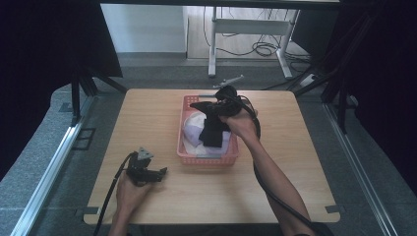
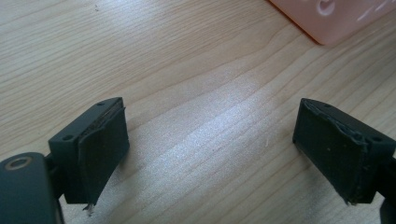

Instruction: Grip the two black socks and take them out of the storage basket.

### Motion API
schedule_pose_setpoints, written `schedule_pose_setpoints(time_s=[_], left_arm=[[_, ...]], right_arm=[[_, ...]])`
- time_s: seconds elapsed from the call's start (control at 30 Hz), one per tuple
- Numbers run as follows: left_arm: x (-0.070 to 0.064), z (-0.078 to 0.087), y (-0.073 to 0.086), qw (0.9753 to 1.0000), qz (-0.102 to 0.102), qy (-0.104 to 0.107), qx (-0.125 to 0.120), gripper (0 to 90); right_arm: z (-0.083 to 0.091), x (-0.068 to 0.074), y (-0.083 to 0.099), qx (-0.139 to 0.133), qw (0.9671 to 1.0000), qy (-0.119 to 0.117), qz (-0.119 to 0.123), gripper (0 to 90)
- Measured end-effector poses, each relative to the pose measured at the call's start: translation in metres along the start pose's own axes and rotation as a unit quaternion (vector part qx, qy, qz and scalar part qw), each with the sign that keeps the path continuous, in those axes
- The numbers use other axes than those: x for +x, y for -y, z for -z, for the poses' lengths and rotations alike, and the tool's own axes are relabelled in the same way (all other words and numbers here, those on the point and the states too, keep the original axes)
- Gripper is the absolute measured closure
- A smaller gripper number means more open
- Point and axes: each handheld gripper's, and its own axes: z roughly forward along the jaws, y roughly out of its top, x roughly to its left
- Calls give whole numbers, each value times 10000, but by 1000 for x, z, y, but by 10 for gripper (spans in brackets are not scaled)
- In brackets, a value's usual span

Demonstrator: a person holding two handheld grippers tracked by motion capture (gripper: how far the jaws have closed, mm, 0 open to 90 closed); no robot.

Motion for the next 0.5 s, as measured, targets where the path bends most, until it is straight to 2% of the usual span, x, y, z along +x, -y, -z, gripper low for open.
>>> schedule_pose_setpoints(time_s=[0.3,0.5], left_arm=[[0,0,0,10000,17,-2,-13,101],[0,0,0,10000,23,-3,-22,100]], right_arm=[[31,-13,10,-126,9998,150,2,835],[48,-27,24,-169,9994,284,-120,835]])
